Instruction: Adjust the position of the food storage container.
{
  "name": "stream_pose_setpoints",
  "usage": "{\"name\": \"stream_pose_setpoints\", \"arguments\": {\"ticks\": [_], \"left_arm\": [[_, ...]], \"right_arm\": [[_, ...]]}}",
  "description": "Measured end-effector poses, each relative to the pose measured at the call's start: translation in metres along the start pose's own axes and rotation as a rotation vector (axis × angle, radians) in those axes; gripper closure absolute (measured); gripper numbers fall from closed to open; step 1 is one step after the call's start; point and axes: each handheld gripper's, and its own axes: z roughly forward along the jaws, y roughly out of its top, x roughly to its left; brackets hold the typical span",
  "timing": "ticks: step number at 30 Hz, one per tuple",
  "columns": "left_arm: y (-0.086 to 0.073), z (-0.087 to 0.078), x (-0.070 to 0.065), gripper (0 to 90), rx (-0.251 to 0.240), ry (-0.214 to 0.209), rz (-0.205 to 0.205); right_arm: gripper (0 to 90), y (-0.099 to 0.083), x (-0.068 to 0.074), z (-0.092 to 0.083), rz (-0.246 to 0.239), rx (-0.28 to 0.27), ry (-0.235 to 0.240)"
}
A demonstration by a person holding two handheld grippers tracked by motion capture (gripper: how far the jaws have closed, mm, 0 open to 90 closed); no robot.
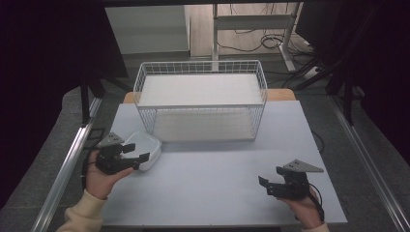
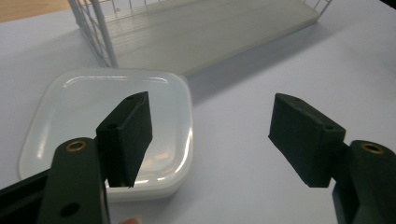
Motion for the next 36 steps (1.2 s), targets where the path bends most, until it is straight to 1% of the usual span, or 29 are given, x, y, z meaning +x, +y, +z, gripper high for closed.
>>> {"name": "stream_pose_setpoints", "arguments": {"ticks": [1, 4, 5, 6, 8, 10, 11, 12, 13, 14, 15, 16, 17, 18, 19, 20, 21, 23, 24, 25, 27, 28, 29, 30, 31, 34, 35, 36], "left_arm": [[0.002, -0.001, 0.004, 29.9, 0.000, 0.000, -0.005], [0.005, -0.001, 0.008, 30.0, 0.002, 0.006, -0.004], [0.007, -0.002, 0.012, 30.1, 0.004, 0.015, -0.007], [0.007, -0.002, 0.012, 30.1, 0.004, 0.015, -0.007], [0.011, -0.002, 0.018, 30.3, 0.007, 0.026, -0.012], [0.012, -0.002, 0.021, 30.4, 0.009, 0.031, -0.015], [0.015, -0.001, 0.028, 30.6, 0.014, 0.039, -0.026], [0.015, -0.001, 0.028, 30.7, 0.014, 0.039, -0.026], [0.016, -0.001, 0.031, 30.7, 0.016, 0.044, -0.031], [0.018, 0.000, 0.039, 31.2, 0.022, 0.055, -0.042], [0.018, 0.000, 0.039, 31.4, 0.022, 0.055, -0.042], [0.019, 0.002, 0.045, 31.9, 0.026, 0.059, -0.055], [0.019, 0.002, 0.045, 32.7, 0.026, 0.059, -0.055], [0.020, 0.002, 0.049, 32.7, 0.029, 0.062, -0.062], [0.022, 0.004, 0.057, 34.2, 0.038, 0.066, -0.075], [0.022, 0.004, 0.057, 35.2, 0.038, 0.066, -0.075], [0.023, 0.005, 0.062, 36.2, 0.044, 0.070, -0.080], [0.023, 0.006, 0.065, 37.3, 0.041, 0.064, -0.085], [0.024, 0.007, 0.067, 39.6, 0.046, 0.063, -0.086], [0.025, 0.008, 0.069, 39.6, 0.056, 0.071, -0.078], [0.026, 0.011, 0.073, 42.8, 0.069, 0.079, -0.067], [0.026, 0.012, 0.075, 45.0, 0.070, 0.080, -0.069], [0.028, 0.016, 0.080, 48.3, 0.083, 0.085, -0.065], [0.028, 0.016, 0.080, 50.3, 0.083, 0.085, -0.065], [0.029, 0.020, 0.085, 53.1, 0.094, 0.090, -0.063], [0.029, 0.023, 0.089, 58.5, 0.105, 0.097, -0.062], [0.030, 0.026, 0.094, 60.8, 0.108, 0.106, -0.070], [0.030, 0.027, 0.095, 63.5, 0.109, 0.110, -0.077]], "right_arm": [[19.5, 0.000, 0.000, 0.000, 0.000, 0.003, 0.000], [19.5, 0.000, 0.000, 0.001, 0.000, 0.007, -0.002], [19.5, 0.000, 0.000, 0.001, -0.001, 0.008, -0.003], [19.5, 0.000, 0.000, 0.001, -0.001, 0.008, -0.003], [19.5, -0.001, 0.000, 0.002, -0.001, 0.015, -0.005], [19.5, -0.001, 0.001, 0.002, 0.001, 0.021, -0.009], [19.5, -0.001, 0.001, 0.003, 0.000, 0.023, -0.012], [19.5, -0.001, 0.001, 0.003, 0.000, 0.023, -0.012], [19.5, -0.001, 0.001, 0.003, 0.000, 0.025, -0.012], [19.5, -0.001, 0.001, 0.003, 0.000, 0.028, -0.010], [19.5, -0.001, 0.001, 0.003, 0.000, 0.028, -0.010], [19.5, -0.001, 0.001, 0.004, -0.001, 0.031, -0.010], [19.5, -0.001, 0.001, 0.004, -0.001, 0.031, -0.010], [19.5, -0.001, 0.001, 0.004, 0.000, 0.032, -0.011], [19.6, -0.001, 0.000, 0.004, 0.002, 0.034, -0.012], [19.5, -0.001, 0.000, 0.004, 0.002, 0.034, -0.012], [19.6, -0.002, 0.000, 0.004, 0.000, 0.035, -0.013], [19.6, -0.002, 0.000, 0.004, -0.001, 0.035, -0.013], [19.6, -0.002, 0.001, 0.004, -0.002, 0.035, -0.013], [19.6, -0.002, 0.001, 0.004, -0.002, 0.035, -0.013], [19.6, -0.002, 0.001, 0.004, -0.001, 0.037, -0.013], [19.6, -0.002, 0.000, 0.005, -0.001, 0.038, -0.014], [19.7, -0.002, 0.000, 0.005, -0.001, 0.039, -0.015], [19.7, -0.002, 0.000, 0.005, -0.001, 0.039, -0.015], [19.6, -0.002, 0.000, 0.005, -0.001, 0.040, -0.015], [19.7, -0.002, 0.000, 0.005, -0.001, 0.041, -0.014], [19.7, -0.002, 0.000, 0.005, -0.002, 0.042, -0.014], [19.7, -0.002, 0.000, 0.005, -0.004, 0.042, -0.014]]}}
